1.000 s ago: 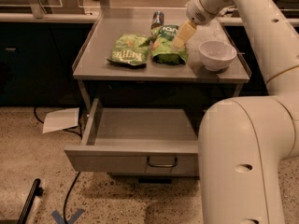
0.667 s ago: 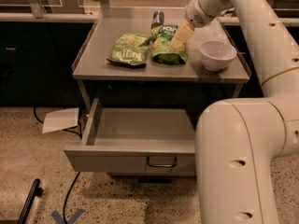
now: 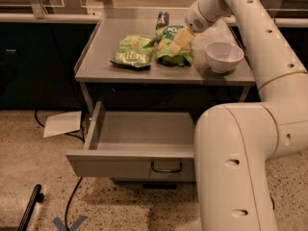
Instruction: Place green rice chip bag into top drawer
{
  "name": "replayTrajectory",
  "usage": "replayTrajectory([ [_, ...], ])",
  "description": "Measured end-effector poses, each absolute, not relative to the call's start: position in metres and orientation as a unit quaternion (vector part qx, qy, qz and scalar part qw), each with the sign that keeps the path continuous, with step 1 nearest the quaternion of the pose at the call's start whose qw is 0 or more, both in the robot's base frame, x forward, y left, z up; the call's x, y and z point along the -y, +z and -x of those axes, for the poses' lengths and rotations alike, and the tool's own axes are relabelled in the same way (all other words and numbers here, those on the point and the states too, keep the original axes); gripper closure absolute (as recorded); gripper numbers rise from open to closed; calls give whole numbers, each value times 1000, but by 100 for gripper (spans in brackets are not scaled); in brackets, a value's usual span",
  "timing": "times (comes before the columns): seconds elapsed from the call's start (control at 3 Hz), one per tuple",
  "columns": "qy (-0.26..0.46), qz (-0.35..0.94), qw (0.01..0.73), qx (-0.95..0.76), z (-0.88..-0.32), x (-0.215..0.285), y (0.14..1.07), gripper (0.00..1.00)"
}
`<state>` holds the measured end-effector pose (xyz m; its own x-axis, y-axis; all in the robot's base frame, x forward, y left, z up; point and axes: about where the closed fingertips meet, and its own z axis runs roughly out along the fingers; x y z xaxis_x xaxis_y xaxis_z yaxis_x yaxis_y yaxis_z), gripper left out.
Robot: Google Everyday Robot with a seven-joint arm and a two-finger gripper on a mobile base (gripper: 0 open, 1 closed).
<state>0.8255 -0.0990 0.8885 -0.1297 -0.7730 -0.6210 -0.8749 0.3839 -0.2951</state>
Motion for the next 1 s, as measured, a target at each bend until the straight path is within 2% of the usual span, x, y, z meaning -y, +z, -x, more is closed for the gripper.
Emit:
replayTrajectory([
  [1.0,57,509,339,-789,-837,124,853,0],
])
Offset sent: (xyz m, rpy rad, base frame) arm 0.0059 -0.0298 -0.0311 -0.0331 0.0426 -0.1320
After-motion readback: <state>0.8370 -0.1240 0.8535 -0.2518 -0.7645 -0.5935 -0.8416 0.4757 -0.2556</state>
